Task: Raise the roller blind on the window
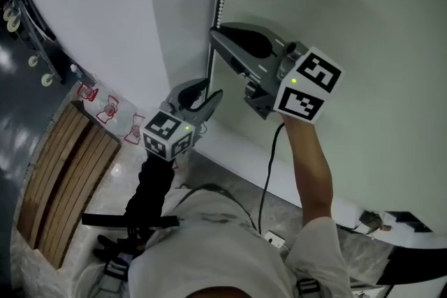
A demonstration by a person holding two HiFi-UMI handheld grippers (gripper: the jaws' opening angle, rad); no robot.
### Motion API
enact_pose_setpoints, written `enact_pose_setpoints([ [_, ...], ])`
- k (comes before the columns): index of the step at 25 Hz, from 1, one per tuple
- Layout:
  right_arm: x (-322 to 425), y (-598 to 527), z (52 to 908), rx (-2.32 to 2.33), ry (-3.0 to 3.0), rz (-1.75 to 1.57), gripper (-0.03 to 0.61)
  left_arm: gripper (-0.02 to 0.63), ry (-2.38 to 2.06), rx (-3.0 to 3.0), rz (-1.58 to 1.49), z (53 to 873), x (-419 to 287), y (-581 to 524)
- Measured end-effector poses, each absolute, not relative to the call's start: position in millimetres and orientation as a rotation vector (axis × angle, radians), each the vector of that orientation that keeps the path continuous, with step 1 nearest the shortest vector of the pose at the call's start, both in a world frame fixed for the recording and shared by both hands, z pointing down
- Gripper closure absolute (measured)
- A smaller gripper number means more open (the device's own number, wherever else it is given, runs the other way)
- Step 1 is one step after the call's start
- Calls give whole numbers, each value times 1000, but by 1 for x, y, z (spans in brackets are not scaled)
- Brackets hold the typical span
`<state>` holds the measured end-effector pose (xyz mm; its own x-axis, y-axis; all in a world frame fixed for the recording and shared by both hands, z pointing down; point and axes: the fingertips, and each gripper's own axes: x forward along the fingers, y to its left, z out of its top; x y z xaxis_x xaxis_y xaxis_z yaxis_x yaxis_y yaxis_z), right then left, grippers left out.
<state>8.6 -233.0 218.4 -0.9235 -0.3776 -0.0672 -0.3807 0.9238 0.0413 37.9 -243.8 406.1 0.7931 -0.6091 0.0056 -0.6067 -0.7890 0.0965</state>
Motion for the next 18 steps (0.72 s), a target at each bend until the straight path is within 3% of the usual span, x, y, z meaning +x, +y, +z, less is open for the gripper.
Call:
enact_pose_setpoints([
  [4, 7, -218, 216, -524, 3009, 31, 572, 466, -817, 2942, -80, 399, 61, -235],
  [6, 6, -215, 216, -500, 2999, 8, 572, 616, -725, 2936, -157, 395, 66, -231],
  [12, 17, -226, 214, -548, 2981, 37, 566, 617, -443, 2807, -353, 381, 75, -220],
  [15, 19, -235, 205, -580, 2958, 42, 465, 616, -415, 2806, -359, 382, 72, -216],
  [18, 19, -243, 186, -589, 2921, 49, 459, 616, -403, 2807, -352, 386, 68, -210],
])
